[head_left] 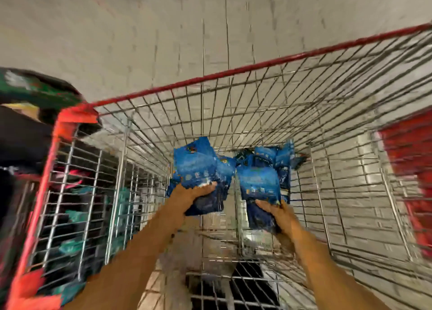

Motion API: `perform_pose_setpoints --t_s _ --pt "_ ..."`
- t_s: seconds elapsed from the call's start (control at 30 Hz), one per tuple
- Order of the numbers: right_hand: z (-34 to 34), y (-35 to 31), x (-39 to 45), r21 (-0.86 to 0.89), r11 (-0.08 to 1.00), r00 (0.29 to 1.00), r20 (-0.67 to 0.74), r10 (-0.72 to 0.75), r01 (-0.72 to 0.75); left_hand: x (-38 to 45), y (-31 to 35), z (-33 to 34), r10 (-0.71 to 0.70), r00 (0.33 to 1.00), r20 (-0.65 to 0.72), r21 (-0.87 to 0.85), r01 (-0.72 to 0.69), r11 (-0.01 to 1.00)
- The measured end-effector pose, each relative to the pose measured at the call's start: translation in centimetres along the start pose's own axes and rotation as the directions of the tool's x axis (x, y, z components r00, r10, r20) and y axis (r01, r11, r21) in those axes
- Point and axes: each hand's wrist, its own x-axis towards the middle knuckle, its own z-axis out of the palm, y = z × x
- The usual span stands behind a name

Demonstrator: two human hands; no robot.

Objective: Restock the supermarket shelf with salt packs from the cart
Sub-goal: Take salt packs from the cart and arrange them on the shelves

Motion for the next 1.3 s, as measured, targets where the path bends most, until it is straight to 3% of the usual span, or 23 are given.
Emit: perform_pose_setpoints --t_s 0.13,0.3,0.53,0.67,0.8,1.0,1.13,1.3 --pt "3.1 -4.1 -7.7 0.047 0.99 0.991 0.021 -0.131 0.129 -8.1 4.1 -3.0 0.147 0.986 -0.081 0.006 -0.147 0.989" --pt "6.5 -7.7 -18.1 0.075 0.941 0.938 0.08 -0.336 0.331 -19.5 7.6 -6.3 0.367 0.915 -0.166 -0.058 -0.38 0.923" --pt "13.1 -13.0 -28.3 0.047 0.829 0.807 0.206 -0.554 0.557 -33.5 11.8 -11.4 0.62 0.739 -0.265 -0.053 -0.653 0.756" --pt "18.8 -16.7 -32.5 0.095 0.732 0.655 0.382 -0.652 0.674 -39.8 13.2 -14.8 0.689 0.594 -0.416 -0.007 -0.759 0.651" --pt "24.8 -19.1 -36.6 0.201 0.636 0.447 0.557 -0.7 0.745 -45.7 13.1 -18.0 0.717 0.413 -0.561 0.102 -0.825 0.555" --pt "33.6 -18.5 -41.2 0.274 0.628 0.212 0.781 -0.587 0.728 -54.5 10.3 -22.2 0.658 0.112 -0.744 0.334 -0.792 0.512" --pt "38.6 -15.9 -45.5 0.319 0.652 0.052 0.874 -0.483 0.688 -60.3 6.7 -24.5 0.541 -0.04 -0.84 0.372 -0.767 0.522" --pt "43.0 -11.2 -53.2 0.348 0.694 -0.095 0.922 -0.376 0.63 -68.0 1.8 -25.8 0.411 -0.225 -0.883 0.427 -0.749 0.507"
